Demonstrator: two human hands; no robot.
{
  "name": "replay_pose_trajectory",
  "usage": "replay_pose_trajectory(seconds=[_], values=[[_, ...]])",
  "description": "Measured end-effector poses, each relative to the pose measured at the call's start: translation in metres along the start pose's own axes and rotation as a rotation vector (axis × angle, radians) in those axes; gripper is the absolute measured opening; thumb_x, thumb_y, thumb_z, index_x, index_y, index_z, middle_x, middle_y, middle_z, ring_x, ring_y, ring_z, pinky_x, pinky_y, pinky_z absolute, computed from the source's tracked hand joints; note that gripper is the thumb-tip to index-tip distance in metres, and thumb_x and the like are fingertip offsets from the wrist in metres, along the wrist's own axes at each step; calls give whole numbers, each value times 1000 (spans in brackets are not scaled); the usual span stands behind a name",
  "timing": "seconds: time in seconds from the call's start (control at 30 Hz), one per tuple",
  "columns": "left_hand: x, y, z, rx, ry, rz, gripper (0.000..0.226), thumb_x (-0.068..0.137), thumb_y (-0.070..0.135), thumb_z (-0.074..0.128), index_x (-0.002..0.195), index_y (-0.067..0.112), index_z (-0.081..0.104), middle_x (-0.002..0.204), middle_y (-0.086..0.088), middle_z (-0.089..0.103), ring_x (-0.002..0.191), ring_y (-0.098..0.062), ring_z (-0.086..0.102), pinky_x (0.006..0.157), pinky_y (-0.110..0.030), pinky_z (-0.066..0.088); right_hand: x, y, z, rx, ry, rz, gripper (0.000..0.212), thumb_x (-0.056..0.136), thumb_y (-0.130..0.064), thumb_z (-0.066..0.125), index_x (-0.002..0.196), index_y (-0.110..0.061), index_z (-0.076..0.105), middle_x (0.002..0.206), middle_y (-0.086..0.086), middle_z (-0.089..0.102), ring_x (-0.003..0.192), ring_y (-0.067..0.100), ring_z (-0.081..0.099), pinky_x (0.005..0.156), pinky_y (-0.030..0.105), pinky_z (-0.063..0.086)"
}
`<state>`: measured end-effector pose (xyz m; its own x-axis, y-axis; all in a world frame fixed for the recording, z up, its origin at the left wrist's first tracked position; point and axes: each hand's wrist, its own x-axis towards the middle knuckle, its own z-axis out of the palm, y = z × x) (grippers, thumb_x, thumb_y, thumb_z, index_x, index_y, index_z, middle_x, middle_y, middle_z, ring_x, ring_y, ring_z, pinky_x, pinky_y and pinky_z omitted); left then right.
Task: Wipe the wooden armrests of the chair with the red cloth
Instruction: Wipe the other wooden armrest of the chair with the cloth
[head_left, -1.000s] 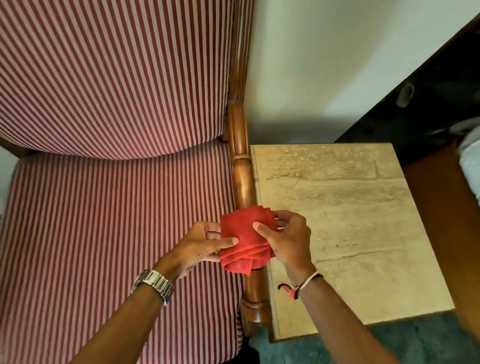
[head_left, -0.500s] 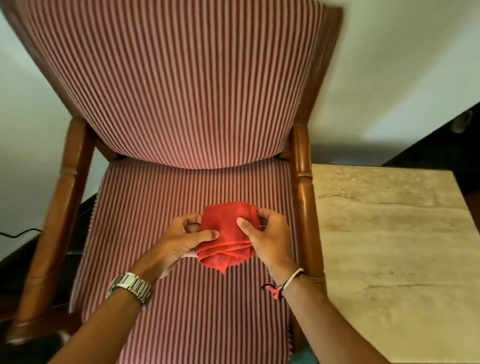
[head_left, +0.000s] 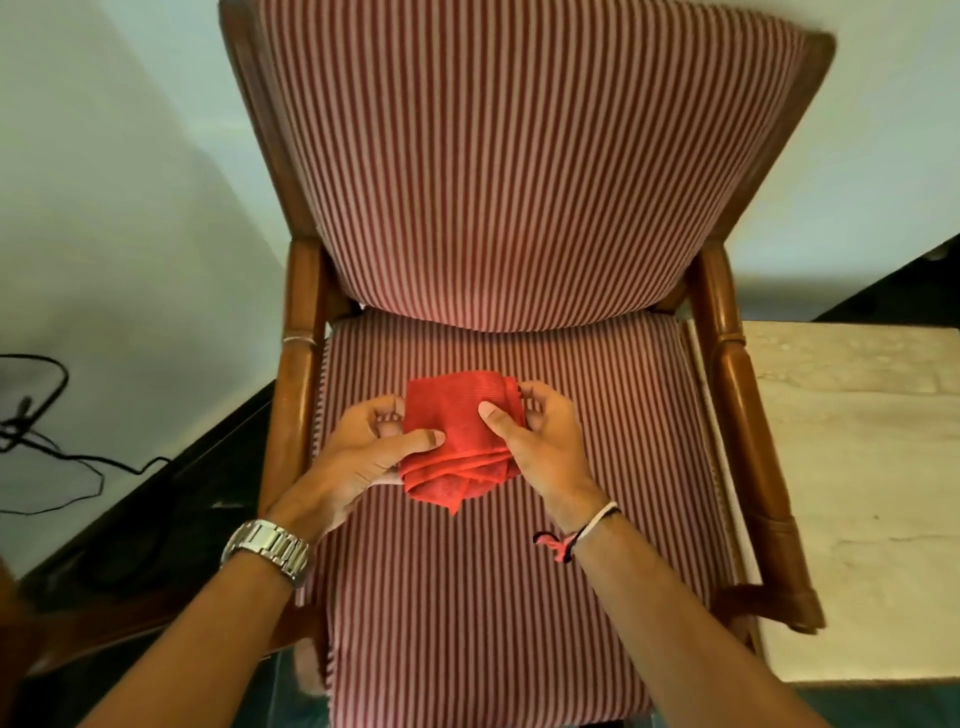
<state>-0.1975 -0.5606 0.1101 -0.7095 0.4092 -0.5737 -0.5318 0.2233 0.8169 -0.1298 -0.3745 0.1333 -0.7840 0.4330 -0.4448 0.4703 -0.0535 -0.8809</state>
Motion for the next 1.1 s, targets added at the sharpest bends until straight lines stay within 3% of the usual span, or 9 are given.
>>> replay_pose_trajectory(seconds=[0.13, 0.23, 0.33, 0.4, 0.5, 0.77, 0.87, 1.0, 1.1], values=[[-10, -3, -45, 26, 23, 20, 49, 64, 27, 88, 106, 10, 70, 103, -9, 81, 96, -26, 78, 72, -36, 65, -8, -1, 45, -4, -23, -1, 16, 89, -16, 75, 100, -22, 65, 106, 11, 78, 94, 21, 76, 86, 42, 64], [-15, -5, -78, 69, 110, 44, 36, 68, 25, 88, 98, 11, 73, 104, -12, 77, 92, -25, 78, 69, -35, 65, -5, -2, 76, -22, -68, 5, 18, 90, -12, 73, 107, -13, 68, 109, 12, 78, 91, 15, 75, 83, 29, 64], [-19, -2, -109, 148, 217, 52, 38, 67, 37, 86, 88, 9, 73, 94, -19, 74, 87, -29, 77, 60, -29, 63, 1, -6, 109, -85, -108, 26, 25, 92, -9, 71, 116, -6, 71, 111, 13, 77, 102, 24, 74, 91, 38, 62], [-16, 3, -120, 239, 295, 60, 46, 69, 45, 83, 85, 4, 70, 95, -28, 71, 86, -35, 76, 60, -33, 64, 7, -7, 126, -113, -135, 23, 26, 93, -10, 69, 119, -6, 71, 113, 13, 76, 107, 26, 73, 94, 43, 61], [-5, 7, -138, 347, 439, 104, 38, 70, 49, 81, 77, 14, 69, 85, -18, 72, 83, -33, 73, 64, -36, 61, 19, -10, 155, -136, -150, -8, 29, 94, -14, 69, 122, -6, 70, 116, 13, 75, 110, 26, 72, 95, 45, 60], [27, -2, -164, 447, 598, 183, 49, 73, 45, 83, 94, 2, 72, 88, -15, 71, 81, -27, 68, 70, -36, 56, 64, -4, 198, -237, -138, -43, 31, 92, -16, 72, 120, -4, 70, 119, 15, 74, 113, 29, 70, 97, 48, 59], [35, -15, -167, 489, 614, 170, 52, 75, 44, 82, 104, 3, 71, 83, -5, 67, 78, -23, 65, 65, -26, 51, 69, 5, 205, -281, -141, -26, 34, 90, -16, 74, 121, -3, 69, 119, 16, 73, 114, 31, 70, 95, 51, 59], [37, -32, -162, 505, 617, 137, 67, 83, 43, 76, 136, 12, 51, 103, -8, 63, 97, -26, 64, 80, -36, 53, 69, 16, 207, -258, -145, -20, 26, 90, -18, 75, 112, -6, 71, 110, 16, 76, 102, 31, 74, 86, 52, 63], [37, -30, -156, 709, 638, 266, 67, 92, 38, 66, 148, 13, 39, 136, -16, 52, 123, -29, 54, 88, -34, 47, 69, 15, 204, -249, -138, -28, 22, 88, -18, 77, 106, -7, 71, 105, 15, 76, 97, 29, 75, 82, 51, 64]])
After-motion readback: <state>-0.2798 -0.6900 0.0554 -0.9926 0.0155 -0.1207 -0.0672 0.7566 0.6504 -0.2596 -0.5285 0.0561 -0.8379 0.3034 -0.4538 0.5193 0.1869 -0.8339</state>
